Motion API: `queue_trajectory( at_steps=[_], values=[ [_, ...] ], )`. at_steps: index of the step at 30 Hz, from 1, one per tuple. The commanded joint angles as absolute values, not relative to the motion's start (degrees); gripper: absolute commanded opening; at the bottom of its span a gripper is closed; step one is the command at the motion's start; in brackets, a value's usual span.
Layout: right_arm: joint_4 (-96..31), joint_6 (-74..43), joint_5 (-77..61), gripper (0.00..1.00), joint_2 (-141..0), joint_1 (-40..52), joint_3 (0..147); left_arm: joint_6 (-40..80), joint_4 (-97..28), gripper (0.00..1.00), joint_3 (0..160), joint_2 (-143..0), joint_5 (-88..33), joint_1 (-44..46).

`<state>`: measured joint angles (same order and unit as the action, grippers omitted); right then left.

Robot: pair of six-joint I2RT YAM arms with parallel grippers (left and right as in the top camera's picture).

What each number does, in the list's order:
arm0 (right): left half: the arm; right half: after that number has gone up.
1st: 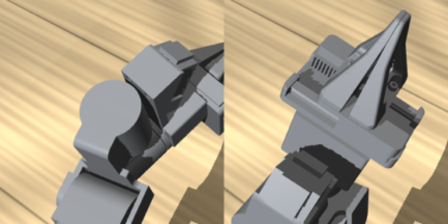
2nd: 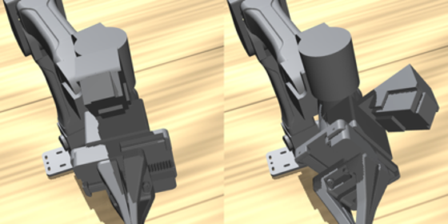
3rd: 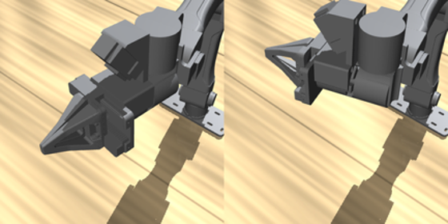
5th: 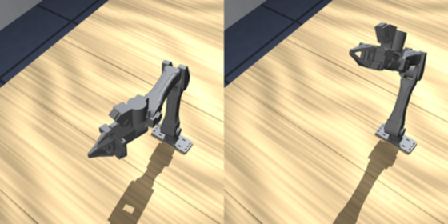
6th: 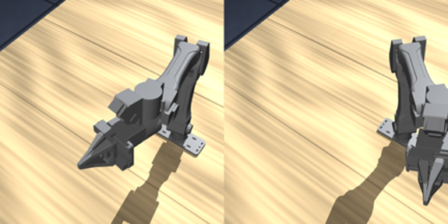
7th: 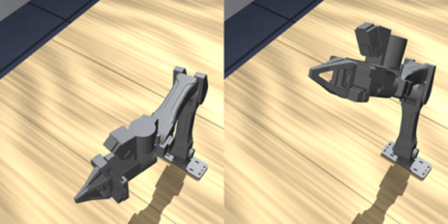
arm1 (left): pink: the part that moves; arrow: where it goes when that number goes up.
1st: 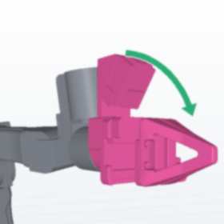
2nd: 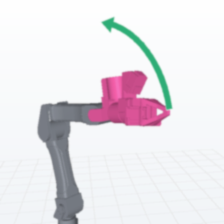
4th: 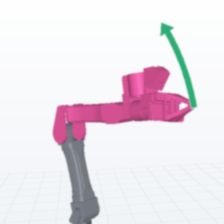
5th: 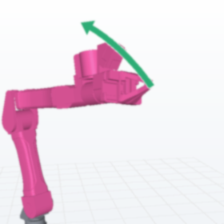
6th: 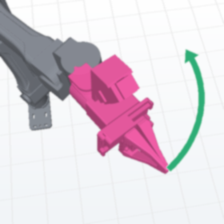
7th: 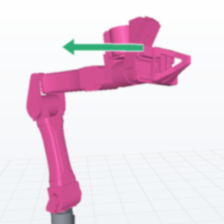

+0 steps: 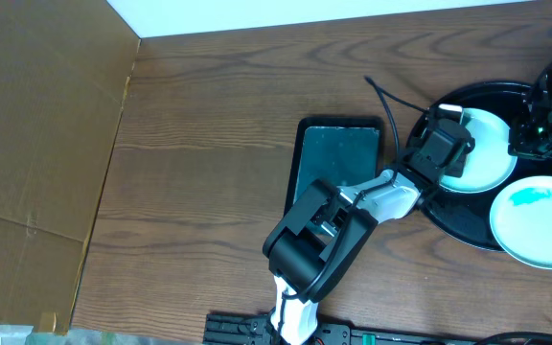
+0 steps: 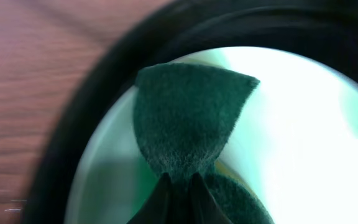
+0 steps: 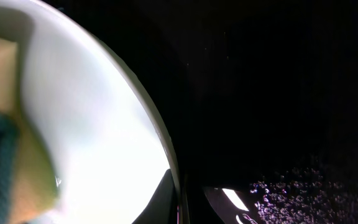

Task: Clean dirty plates on tray and stack at the side
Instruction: 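Bring the sponge to the second plate and scrub its green smear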

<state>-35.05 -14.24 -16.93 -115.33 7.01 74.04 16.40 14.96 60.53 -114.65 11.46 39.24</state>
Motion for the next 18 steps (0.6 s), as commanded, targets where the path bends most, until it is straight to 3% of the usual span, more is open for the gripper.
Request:
queue_trajectory(
  at_steps=[1,12,18],
  values=[
    [-34.7,-14.1,-13.9,0.01,-115.7,7.2,73.4,6.3,13.0,0.07,59.5,-116.0,28.0,37.3],
    [-35.2,-14.1,-13.9,0.01,-115.7,7.2,73.4,4.7,16.9,0.07,59.5,-107.2,26.4,37.3],
    [-35.1,-14.1,-14.0,0.01,-115.7,7.2,73.4,15.0,16.8,0.07,59.5,-106.1,5.5,37.3]
  ],
)
